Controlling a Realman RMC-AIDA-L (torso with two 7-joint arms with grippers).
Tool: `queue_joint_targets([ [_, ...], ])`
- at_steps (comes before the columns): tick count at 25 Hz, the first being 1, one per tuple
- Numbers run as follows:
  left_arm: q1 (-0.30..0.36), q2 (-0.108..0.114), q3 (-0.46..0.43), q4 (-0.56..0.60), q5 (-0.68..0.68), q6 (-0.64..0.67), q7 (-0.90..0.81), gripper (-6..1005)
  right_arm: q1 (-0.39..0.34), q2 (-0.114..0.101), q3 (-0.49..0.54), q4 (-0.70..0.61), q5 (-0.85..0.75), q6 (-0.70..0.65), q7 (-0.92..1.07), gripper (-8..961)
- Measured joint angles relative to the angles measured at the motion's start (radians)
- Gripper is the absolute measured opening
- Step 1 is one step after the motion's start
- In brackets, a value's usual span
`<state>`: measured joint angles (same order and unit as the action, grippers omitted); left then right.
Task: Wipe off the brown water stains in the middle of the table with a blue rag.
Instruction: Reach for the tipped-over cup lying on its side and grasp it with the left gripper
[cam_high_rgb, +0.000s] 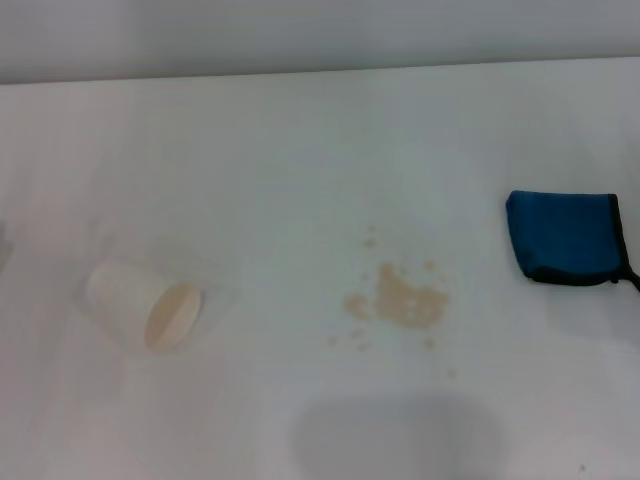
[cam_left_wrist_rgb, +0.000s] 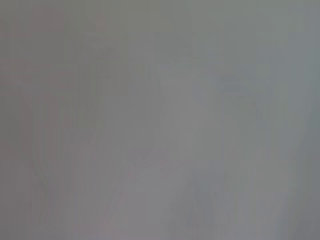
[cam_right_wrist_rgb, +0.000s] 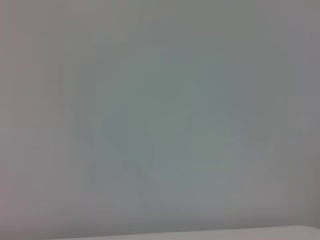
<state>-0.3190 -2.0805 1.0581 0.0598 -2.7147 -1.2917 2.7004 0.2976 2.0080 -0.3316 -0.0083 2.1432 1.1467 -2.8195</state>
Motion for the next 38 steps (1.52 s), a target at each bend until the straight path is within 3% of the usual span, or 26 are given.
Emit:
queue_joint_targets([
  [23, -0.019, -0.003, -0.007, -0.001, -0.049, 0.021, 0.059, 872, 0.014, 0.001, 0.013, -0.001, -0.008, -0.033, -0.055, 874],
  [35, 0.020, -0.005, 0.004, -0.015, 0.010, -0.151, 0.031, 873, 0.014, 0.001, -0.022, 0.004, -0.011, -0.033, -0.050, 873],
  [38, 0.038, 0.004, 0.021, -0.008, 0.086, -0.157, -0.027, 873, 0.013, 0.002, -0.030, 0.005, -0.011, -0.038, -0.043, 873],
])
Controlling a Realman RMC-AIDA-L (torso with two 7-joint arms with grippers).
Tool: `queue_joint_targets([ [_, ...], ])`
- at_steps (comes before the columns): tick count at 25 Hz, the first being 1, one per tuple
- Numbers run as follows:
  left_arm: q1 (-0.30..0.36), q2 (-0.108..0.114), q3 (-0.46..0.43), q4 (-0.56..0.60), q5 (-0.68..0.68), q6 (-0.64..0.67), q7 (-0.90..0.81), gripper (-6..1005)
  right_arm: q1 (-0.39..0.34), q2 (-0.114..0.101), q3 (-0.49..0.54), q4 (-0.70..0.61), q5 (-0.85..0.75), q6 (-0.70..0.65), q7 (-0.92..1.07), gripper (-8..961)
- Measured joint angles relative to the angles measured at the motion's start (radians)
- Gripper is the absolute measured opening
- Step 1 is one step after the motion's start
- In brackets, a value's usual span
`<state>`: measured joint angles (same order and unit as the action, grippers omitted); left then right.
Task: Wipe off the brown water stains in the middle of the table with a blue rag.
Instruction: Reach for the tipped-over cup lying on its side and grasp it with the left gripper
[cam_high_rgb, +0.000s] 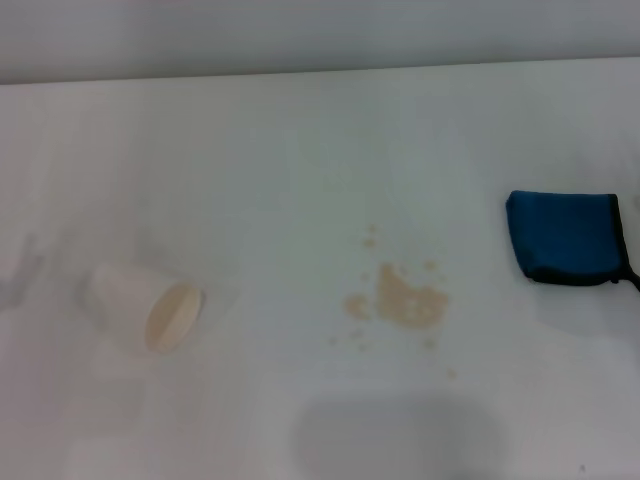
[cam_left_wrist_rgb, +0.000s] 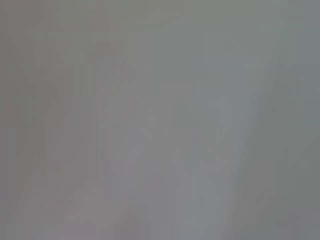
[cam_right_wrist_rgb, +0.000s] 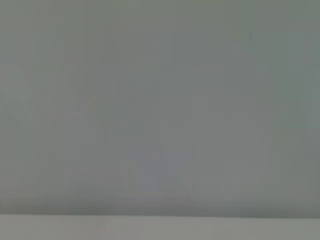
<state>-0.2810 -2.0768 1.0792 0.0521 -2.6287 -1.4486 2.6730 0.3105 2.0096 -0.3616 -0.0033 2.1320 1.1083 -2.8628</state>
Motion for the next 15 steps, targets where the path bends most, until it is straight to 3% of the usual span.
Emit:
queue_joint_targets([
  [9, 0.008, 0.022, 0.006, 0.020, 0.145, 0.060, -0.131, 873, -0.007, -0.002, -0.013, -0.001, 0.000, -0.029, 0.003, 873],
  [11, 0.030, 0.055, 0.007, 0.096, 0.246, 0.111, -0.278, 873, -0.007, -0.003, -0.013, -0.001, 0.000, -0.036, 0.003, 873],
  [15, 0.075, 0.074, 0.005, 0.245, 0.362, 0.176, -0.424, 873, -0.008, -0.003, -0.013, -0.005, 0.000, -0.042, 0.003, 873],
])
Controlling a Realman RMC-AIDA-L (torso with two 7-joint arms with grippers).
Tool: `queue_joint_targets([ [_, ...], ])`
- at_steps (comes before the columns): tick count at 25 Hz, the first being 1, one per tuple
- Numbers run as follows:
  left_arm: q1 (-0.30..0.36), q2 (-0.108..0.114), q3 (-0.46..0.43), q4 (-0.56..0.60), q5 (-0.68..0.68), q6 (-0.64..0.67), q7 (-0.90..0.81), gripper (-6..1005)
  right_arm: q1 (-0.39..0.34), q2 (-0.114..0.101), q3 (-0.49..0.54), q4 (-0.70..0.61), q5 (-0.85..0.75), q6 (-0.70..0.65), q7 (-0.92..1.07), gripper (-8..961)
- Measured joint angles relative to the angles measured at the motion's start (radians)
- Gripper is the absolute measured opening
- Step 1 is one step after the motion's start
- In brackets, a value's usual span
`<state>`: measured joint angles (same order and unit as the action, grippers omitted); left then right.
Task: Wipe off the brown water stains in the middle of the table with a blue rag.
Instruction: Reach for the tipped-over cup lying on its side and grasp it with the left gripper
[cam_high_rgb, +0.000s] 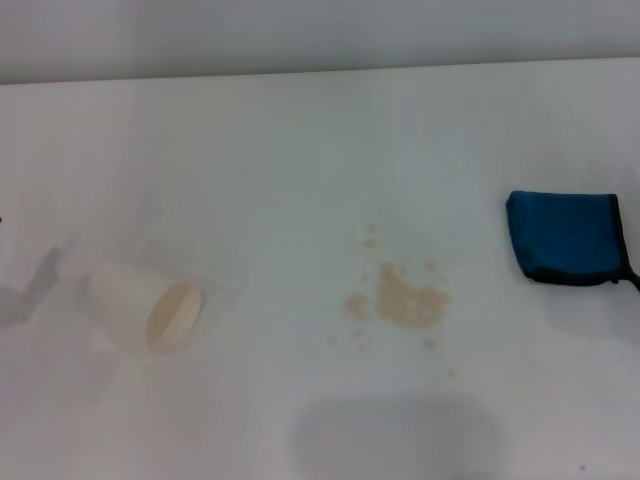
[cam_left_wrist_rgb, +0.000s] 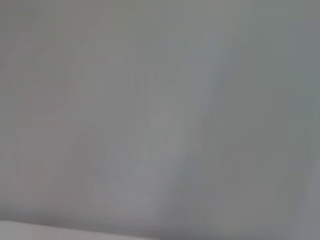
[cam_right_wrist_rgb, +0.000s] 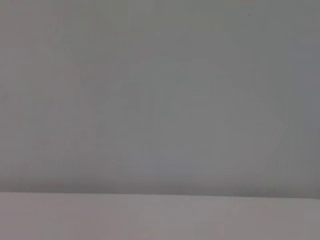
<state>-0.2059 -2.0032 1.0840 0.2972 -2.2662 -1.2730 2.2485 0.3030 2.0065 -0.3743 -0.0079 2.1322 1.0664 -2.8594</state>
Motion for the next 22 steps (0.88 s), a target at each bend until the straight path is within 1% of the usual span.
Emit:
queue_joint_targets([
  [2, 0.032, 0.001, -0.003, 0.101, 0.067, 0.047, -0.062, 873, -0.001, 0.000, 0.000, -0.002, 0.000, -0.001, 0.001, 873],
  [3, 0.056, -0.001, -0.004, 0.184, 0.122, 0.084, -0.114, 873, -0.001, 0.000, 0.000, -0.003, 0.000, -0.001, 0.001, 873],
  [5, 0.087, -0.002, -0.006, 0.302, 0.218, 0.134, -0.192, 873, -0.001, 0.000, 0.000, -0.004, 0.000, -0.002, 0.001, 873],
  [7, 0.104, -0.001, -0.012, 0.406, 0.329, 0.161, -0.280, 873, -0.001, 0.000, 0.000, -0.004, 0.000, -0.003, 0.001, 873],
  [9, 0.106, 0.001, -0.033, 0.478, 0.419, 0.164, -0.361, 873, -0.001, 0.000, 0.000, -0.004, 0.000, -0.003, 0.002, 873],
  [10, 0.102, 0.001, -0.058, 0.520, 0.488, 0.158, -0.417, 873, -0.001, 0.000, 0.000, -0.004, 0.000, -0.003, 0.002, 873],
  [12, 0.094, 0.000, -0.094, 0.576, 0.580, 0.140, -0.499, 873, -0.002, 0.000, 0.000, -0.004, 0.000, -0.004, 0.002, 873],
  [13, 0.094, 0.000, -0.094, 0.576, 0.580, 0.140, -0.499, 873, -0.002, 0.000, 0.000, -0.004, 0.000, -0.004, 0.002, 873],
  [14, 0.081, -0.002, -0.119, 0.659, 0.711, 0.112, -0.608, 873, -0.003, 0.000, 0.000, -0.003, 0.000, -0.004, 0.002, 873],
  [17, 0.057, -0.002, -0.130, 0.750, 0.864, 0.078, -0.735, 872, -0.004, 0.000, 0.000, -0.004, 0.000, -0.004, 0.002, 873],
  [18, 0.028, -0.001, -0.136, 0.793, 0.966, 0.039, -0.843, 872, -0.004, 0.000, 0.000, -0.004, 0.000, -0.004, 0.002, 873],
  [19, 0.028, -0.001, -0.136, 0.793, 0.966, 0.039, -0.843, 871, -0.004, 0.000, 0.000, -0.004, 0.000, -0.004, 0.002, 873],
  [22, -0.031, 0.011, -0.139, 0.809, 1.082, -0.042, -0.980, 869, -0.001, 0.000, 0.000, -0.004, 0.000, -0.005, 0.002, 873],
])
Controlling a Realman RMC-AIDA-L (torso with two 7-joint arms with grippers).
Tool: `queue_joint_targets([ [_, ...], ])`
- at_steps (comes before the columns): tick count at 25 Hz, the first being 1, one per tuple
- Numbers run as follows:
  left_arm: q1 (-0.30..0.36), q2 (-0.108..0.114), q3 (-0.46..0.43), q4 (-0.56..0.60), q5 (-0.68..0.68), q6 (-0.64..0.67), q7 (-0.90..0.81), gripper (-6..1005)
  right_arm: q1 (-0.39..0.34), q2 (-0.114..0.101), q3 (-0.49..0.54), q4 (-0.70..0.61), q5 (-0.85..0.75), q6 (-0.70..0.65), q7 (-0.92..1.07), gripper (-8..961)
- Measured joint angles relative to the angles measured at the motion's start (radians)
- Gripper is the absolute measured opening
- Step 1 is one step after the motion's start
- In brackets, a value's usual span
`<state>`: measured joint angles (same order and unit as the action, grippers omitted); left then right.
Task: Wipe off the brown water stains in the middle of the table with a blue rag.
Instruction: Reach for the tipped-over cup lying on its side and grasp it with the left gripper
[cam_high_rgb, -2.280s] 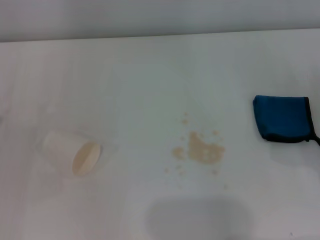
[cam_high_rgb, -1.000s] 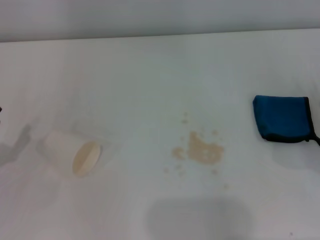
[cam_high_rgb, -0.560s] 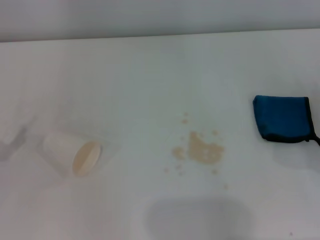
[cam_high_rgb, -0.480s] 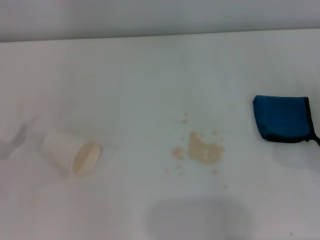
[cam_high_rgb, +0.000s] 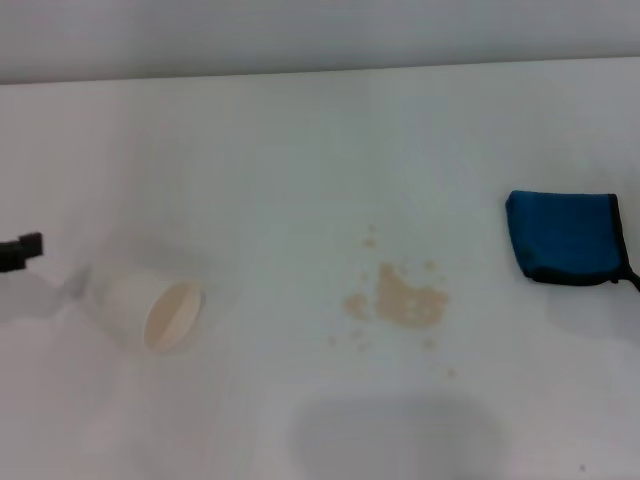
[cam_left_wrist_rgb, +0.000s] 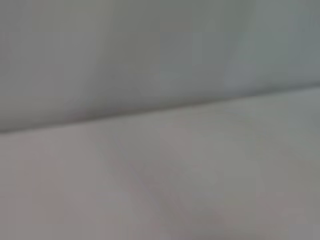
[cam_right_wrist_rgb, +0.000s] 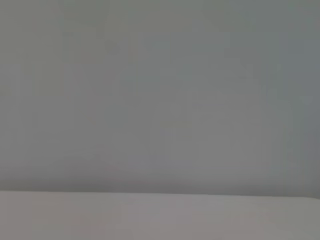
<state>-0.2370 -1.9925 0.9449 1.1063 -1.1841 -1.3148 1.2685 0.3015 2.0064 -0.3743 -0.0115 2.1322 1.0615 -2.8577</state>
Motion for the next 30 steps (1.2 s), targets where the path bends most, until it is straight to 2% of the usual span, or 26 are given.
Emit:
queue_joint_targets([
  [1, -0.038, 0.010, 0.000, 0.007, 0.063, -0.046, -0.059, 868, 0.002, 0.000, 0.000, 0.001, 0.000, 0.000, 0.000, 873],
  [7, -0.102, 0.026, -0.001, 0.056, 0.182, -0.146, -0.074, 863, 0.002, 0.000, 0.000, 0.000, 0.000, -0.001, 0.000, 873],
  [14, -0.144, 0.052, -0.009, 0.242, 0.278, -0.235, -0.033, 862, 0.008, 0.000, 0.000, -0.002, 0.000, -0.023, 0.000, 873],
  [19, -0.171, 0.050, -0.012, 0.319, 0.354, -0.248, -0.001, 862, 0.011, 0.000, 0.000, -0.008, 0.000, -0.042, 0.000, 873],
  [20, -0.191, 0.011, -0.001, 0.360, 0.460, -0.236, 0.061, 862, 0.012, 0.000, 0.000, -0.011, 0.000, -0.047, 0.000, 873],
  [21, -0.196, 0.000, 0.000, 0.364, 0.482, -0.233, 0.075, 862, 0.013, 0.000, 0.000, -0.013, 0.000, -0.050, 0.000, 873],
  [24, -0.220, -0.056, 0.023, 0.373, 0.604, -0.229, 0.134, 861, 0.015, 0.000, 0.000, -0.014, 0.000, -0.052, 0.000, 872],
  [26, -0.228, -0.073, 0.064, 0.371, 0.661, -0.227, 0.145, 861, 0.016, 0.000, 0.001, -0.014, 0.000, -0.054, 0.000, 872],
  [30, -0.230, -0.077, 0.146, 0.366, 0.690, -0.220, 0.143, 861, 0.016, 0.002, 0.008, -0.013, 0.004, -0.070, 0.000, 872],
])
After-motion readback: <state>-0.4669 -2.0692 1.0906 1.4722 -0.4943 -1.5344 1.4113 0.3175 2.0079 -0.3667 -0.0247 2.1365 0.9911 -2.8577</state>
